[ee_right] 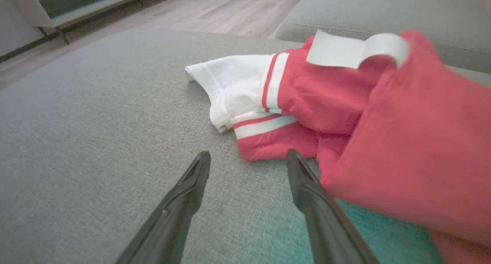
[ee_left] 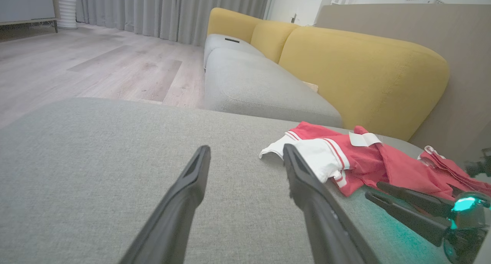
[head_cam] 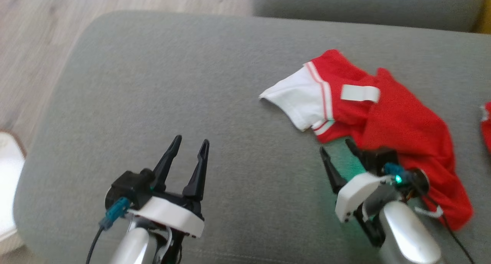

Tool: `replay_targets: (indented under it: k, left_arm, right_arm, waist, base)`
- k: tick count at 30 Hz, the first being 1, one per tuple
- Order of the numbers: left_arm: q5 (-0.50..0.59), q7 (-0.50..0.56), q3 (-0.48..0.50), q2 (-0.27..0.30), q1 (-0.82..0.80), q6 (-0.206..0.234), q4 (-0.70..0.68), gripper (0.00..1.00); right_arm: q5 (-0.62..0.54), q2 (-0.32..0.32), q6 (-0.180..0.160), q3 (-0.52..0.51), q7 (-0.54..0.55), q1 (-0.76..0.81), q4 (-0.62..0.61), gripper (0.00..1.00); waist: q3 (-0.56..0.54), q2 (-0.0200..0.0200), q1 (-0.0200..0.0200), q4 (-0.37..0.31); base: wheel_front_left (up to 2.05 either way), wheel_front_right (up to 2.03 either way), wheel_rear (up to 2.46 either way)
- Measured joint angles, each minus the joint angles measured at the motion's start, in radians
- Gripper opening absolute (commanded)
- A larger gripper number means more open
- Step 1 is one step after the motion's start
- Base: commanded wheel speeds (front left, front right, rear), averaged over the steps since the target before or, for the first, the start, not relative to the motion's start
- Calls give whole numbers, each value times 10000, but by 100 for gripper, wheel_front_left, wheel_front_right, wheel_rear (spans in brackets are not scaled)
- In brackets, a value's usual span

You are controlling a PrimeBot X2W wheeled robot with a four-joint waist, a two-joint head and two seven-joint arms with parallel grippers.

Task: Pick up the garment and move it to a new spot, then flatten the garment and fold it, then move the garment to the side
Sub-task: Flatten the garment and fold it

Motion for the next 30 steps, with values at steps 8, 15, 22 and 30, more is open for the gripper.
replay_targets:
  k: [8, 15, 22, 30]
  left_arm:
    - [-176, 0, -263, -6, -334, 13, 123, 100]
    - [-207, 0, -301, -6, -388, 75, 148, 100]
    - [-205, 0, -295, -6, -487, 102, 182, 100]
    - [-199, 0, -295, -6, -500, 100, 205, 100]
  right_arm:
    - [-395, -35, 0, -535, -33, -1518, 1937, 100]
    - [-606, -96, 0, -585, -408, -2316, 3198, 0]
    - [715, -186, 0, 1131, -1087, -2585, 3402, 0]
    - [2800, -184, 0, 4138, -1304, -2594, 1948, 0]
  waist:
    - [596, 0, 1, 828]
    - [836, 0, 0, 1231]
    - [674, 0, 0, 1111]
    - [368, 0, -1, 863]
  base:
    - [0, 0, 0]
    - [0, 0, 0]
    - [0, 0, 0]
    - [0, 0, 0]
